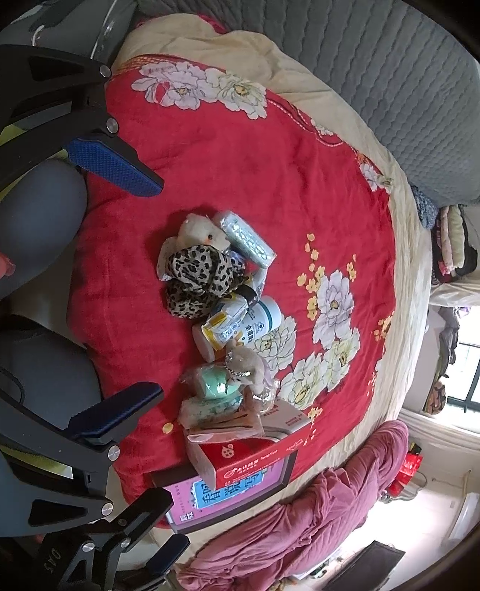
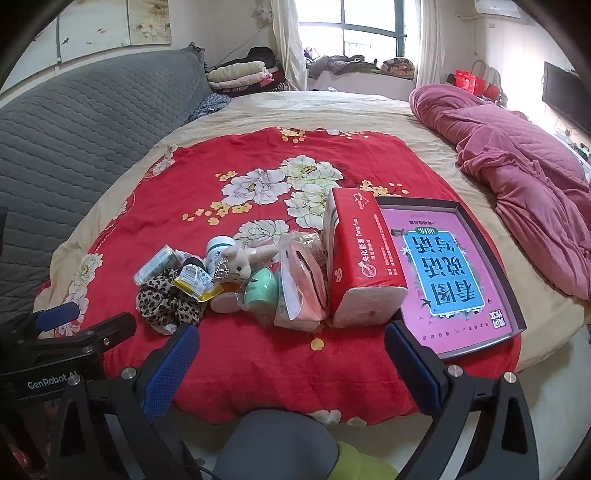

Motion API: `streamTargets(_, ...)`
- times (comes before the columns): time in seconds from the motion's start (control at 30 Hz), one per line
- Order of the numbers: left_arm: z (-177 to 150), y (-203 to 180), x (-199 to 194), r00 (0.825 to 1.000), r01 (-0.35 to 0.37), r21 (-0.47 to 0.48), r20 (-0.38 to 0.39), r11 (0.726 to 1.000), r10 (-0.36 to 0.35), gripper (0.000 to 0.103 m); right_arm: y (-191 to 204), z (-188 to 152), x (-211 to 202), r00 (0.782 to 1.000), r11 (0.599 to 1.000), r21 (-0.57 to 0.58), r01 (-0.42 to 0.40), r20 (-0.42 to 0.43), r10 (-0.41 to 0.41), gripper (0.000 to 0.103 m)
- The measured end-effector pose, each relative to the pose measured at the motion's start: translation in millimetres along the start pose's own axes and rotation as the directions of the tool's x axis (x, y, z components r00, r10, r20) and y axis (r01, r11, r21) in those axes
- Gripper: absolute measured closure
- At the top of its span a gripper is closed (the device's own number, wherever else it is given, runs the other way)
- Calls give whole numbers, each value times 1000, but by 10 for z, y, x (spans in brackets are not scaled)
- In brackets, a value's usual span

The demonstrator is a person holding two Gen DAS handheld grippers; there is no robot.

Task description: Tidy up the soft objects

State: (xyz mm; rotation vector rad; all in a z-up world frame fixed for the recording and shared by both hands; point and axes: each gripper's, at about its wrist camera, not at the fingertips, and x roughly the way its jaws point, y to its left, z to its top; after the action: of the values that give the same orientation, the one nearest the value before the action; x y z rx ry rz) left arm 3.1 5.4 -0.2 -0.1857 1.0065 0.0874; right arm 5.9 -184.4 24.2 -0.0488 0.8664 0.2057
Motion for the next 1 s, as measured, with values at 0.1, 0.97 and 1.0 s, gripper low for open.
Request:
streamTargets(0.1, -2, -34, -17, 1000, 1, 9, 5, 1000, -1, 3, -3, 6, -4, 1000, 1000, 3, 1, -1, -1, 2)
streamTargets(0.97, -1, 4, -59, 1000, -5, 5, 18, 1000, 5, 3, -20, -6, -15, 1000, 1000, 8, 0, 0, 0, 2)
streamTargets(1.0, -2, 17, -59, 1000, -2, -1, 18, 1000, 2, 3, -13, -7, -15, 1000, 1000, 6, -2, 1, 2, 2)
